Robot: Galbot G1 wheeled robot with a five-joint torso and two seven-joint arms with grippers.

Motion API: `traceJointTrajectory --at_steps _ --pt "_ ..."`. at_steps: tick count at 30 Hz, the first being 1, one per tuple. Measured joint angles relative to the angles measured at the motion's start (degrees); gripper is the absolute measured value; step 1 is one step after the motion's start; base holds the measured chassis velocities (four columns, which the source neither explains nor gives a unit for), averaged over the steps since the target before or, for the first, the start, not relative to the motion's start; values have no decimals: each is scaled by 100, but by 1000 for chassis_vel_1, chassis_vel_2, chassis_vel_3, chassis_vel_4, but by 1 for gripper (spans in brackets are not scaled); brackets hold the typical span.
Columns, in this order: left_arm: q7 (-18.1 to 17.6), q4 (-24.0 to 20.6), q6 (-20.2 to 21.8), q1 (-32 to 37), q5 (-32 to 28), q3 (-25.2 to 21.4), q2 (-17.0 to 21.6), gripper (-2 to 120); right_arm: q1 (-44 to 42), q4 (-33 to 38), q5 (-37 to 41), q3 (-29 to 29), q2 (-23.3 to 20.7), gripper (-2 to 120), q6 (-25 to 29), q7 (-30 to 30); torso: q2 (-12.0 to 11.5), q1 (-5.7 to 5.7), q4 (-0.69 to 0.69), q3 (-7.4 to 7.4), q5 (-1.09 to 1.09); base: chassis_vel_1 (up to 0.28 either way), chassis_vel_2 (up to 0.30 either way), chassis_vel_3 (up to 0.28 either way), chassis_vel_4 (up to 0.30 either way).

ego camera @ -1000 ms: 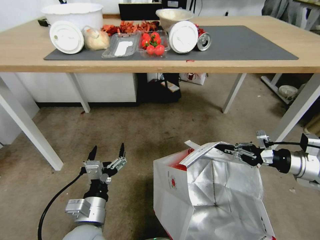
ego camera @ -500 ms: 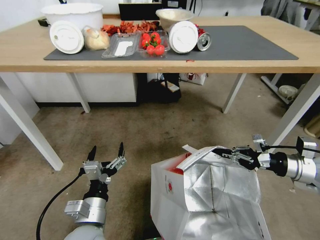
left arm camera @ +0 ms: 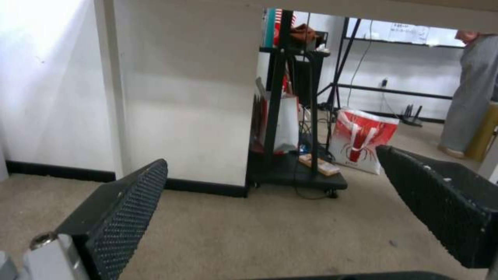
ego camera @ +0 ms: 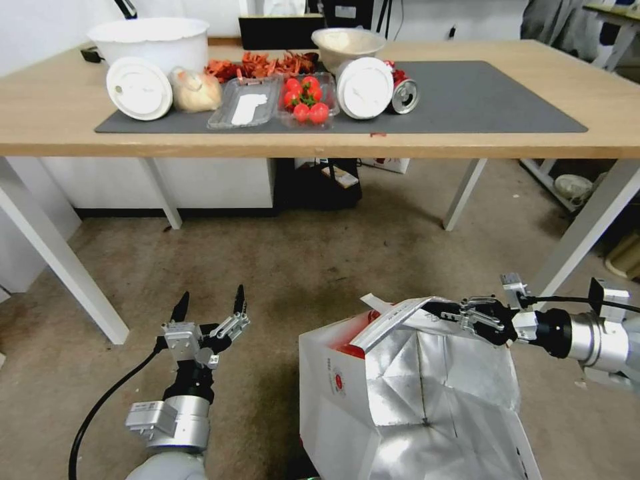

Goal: Pick up the food delivery bag from the floor and place it on the table.

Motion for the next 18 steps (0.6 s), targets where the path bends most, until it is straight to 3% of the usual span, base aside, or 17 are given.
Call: traceJointTrajectory --at_steps 18 --pt "-85 -15 13 -26 25 -20 36 100 -24 39 -3 41 -57 0 2 -44 419 75 -1 345 0 0 0 0 0"
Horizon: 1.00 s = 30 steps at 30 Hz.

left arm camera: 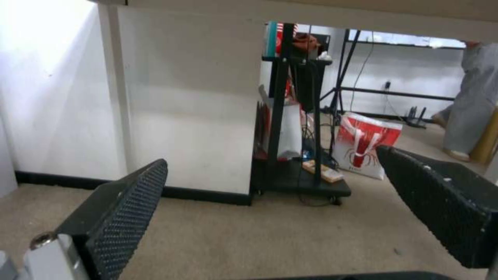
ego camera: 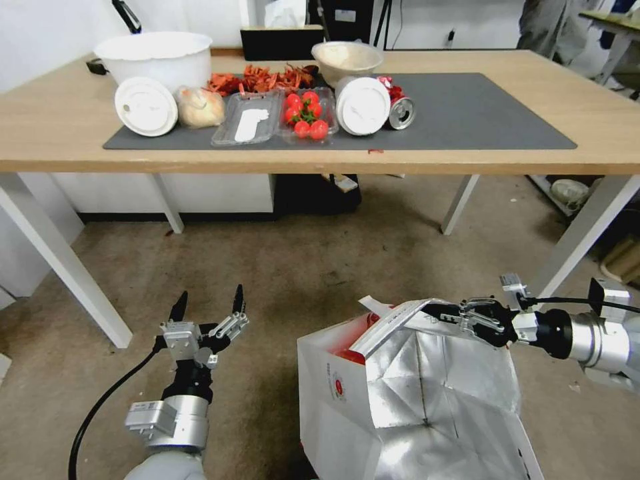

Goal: Pick up the food delivery bag from the floor and place it on the table.

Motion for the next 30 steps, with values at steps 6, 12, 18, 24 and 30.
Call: traceJointTrajectory --at_steps 6,12,18,24,30 --pt "-44 3 1 -7 12 16 -63 100 22 -13 -21 -18 -15 0 2 -22 150 28 0 122 0 0 0 0 0" --pt "-56 35 0 -6 -2 2 -8 100 36 -29 -25 -19 -31 0 5 -44 298 60 1 240 0 0 0 0 0" --pt "-56 41 0 -17 -4 10 -20 100 39 -43 -44 -27 -31 0 10 -57 424 91 0 337 0 0 0 0 0" --pt "-54 41 8 -20 -32 9 -19 100 45 -53 -70 -47 -31 0 18 -94 578 134 1 447 0 0 0 0 0" --pt "-57 41 11 -19 -24 17 -37 100 42 -60 -98 -48 -24 0 26 -138 717 173 1 549 0 0 0 0 0"
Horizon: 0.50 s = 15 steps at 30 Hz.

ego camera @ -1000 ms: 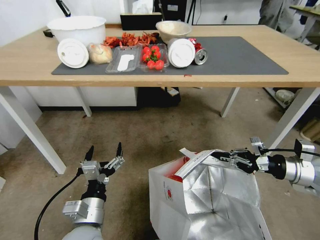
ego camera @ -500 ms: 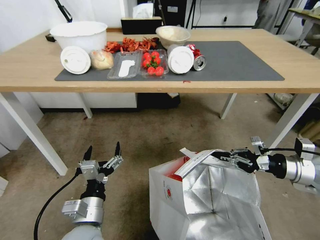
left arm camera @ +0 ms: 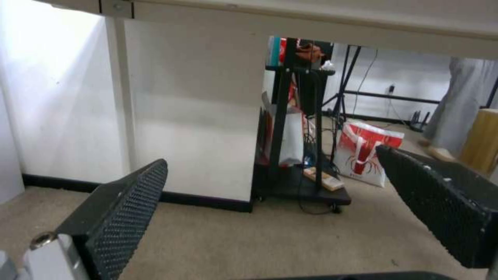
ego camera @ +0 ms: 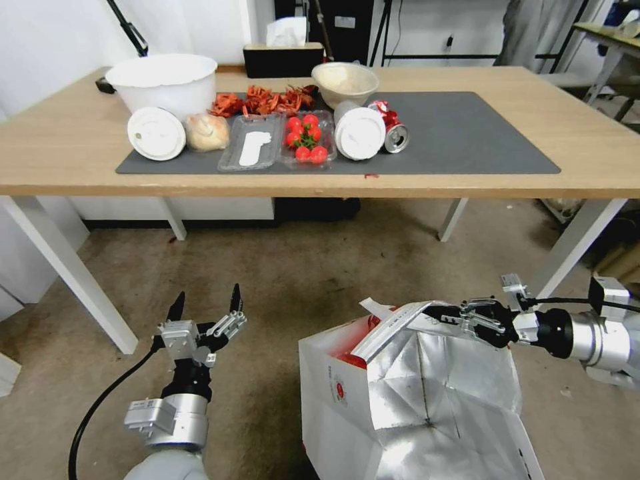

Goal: Pick up the food delivery bag from the floor and place it on the table.

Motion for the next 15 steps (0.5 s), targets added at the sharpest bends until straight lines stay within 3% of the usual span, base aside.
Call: traceJointTrajectory --at_steps 15 --pt "3 -20 5 19 -3 -4 -9 100 -2 9 -12 -10 30 0 3 -29 325 103 0 222 0 0 0 0 0"
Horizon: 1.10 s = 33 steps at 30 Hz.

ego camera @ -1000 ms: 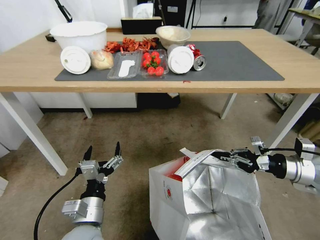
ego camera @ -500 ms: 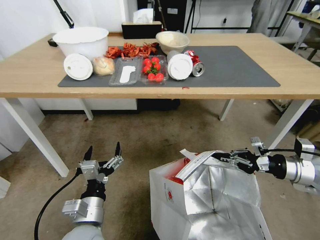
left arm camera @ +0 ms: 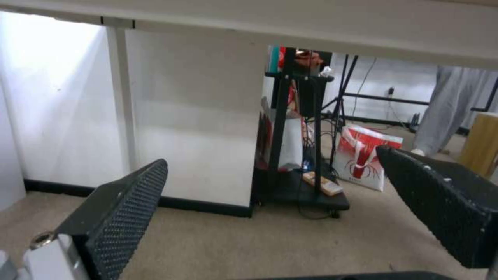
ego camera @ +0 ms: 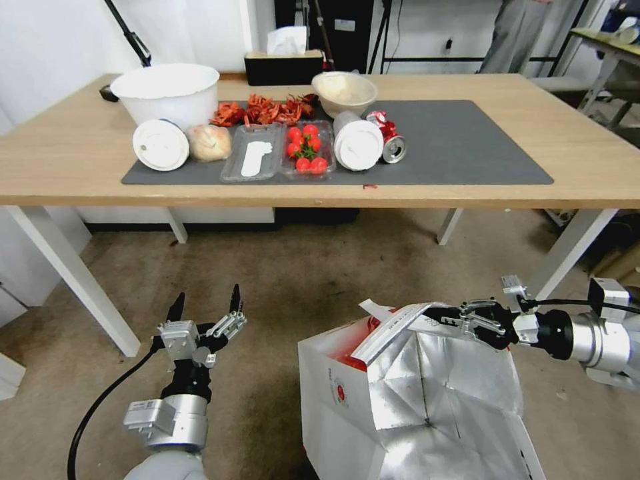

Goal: Pick up the food delivery bag from the floor and place it on the table.

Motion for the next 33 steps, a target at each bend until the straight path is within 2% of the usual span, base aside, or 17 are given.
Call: traceJointTrajectory --at_steps 33 --pt "-39 -6 -7 -4 17 6 0 100 -2 27 -14 29 -7 0 7 -15 765 266 0 501 0 0 0 0 0"
